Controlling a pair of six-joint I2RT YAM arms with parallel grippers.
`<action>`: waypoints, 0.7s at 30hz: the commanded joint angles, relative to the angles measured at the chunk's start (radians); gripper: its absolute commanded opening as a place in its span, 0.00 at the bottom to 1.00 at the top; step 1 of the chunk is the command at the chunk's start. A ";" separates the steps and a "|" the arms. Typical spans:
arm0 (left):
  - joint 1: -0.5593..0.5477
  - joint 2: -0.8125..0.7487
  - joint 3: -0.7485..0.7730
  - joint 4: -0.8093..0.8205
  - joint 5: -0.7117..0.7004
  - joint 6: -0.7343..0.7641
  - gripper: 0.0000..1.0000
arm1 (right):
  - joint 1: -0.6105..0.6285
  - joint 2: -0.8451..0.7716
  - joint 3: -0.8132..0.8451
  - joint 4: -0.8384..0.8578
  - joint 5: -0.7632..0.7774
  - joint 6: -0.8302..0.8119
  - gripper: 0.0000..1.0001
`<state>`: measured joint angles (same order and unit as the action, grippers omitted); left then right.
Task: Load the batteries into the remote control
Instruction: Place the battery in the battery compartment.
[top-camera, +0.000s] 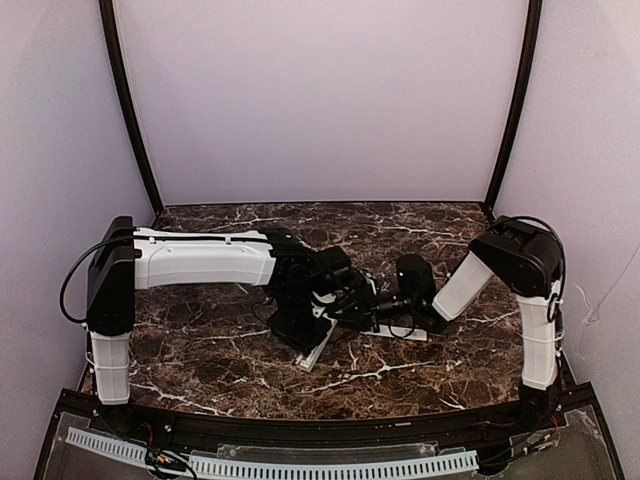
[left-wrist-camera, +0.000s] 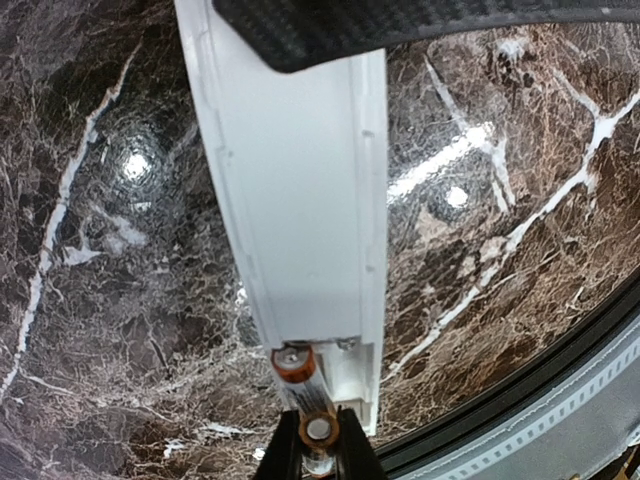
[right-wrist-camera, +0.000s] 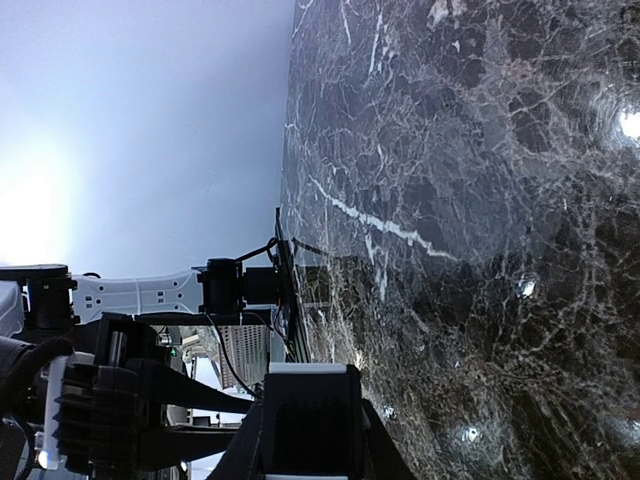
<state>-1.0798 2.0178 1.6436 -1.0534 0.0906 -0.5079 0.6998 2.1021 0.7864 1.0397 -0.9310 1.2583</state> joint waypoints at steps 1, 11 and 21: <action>0.006 -0.021 0.044 -0.035 0.005 0.008 0.03 | 0.004 0.020 0.020 0.046 -0.002 0.001 0.00; 0.006 -0.003 0.047 -0.004 0.027 0.015 0.04 | 0.006 0.019 0.020 0.060 -0.006 0.012 0.00; 0.005 0.009 0.045 -0.003 0.024 0.015 0.10 | 0.006 0.025 0.023 0.080 -0.014 0.025 0.00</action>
<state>-1.0779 2.0201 1.6749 -1.0447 0.1154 -0.5041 0.6998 2.1113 0.7921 1.0611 -0.9310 1.2720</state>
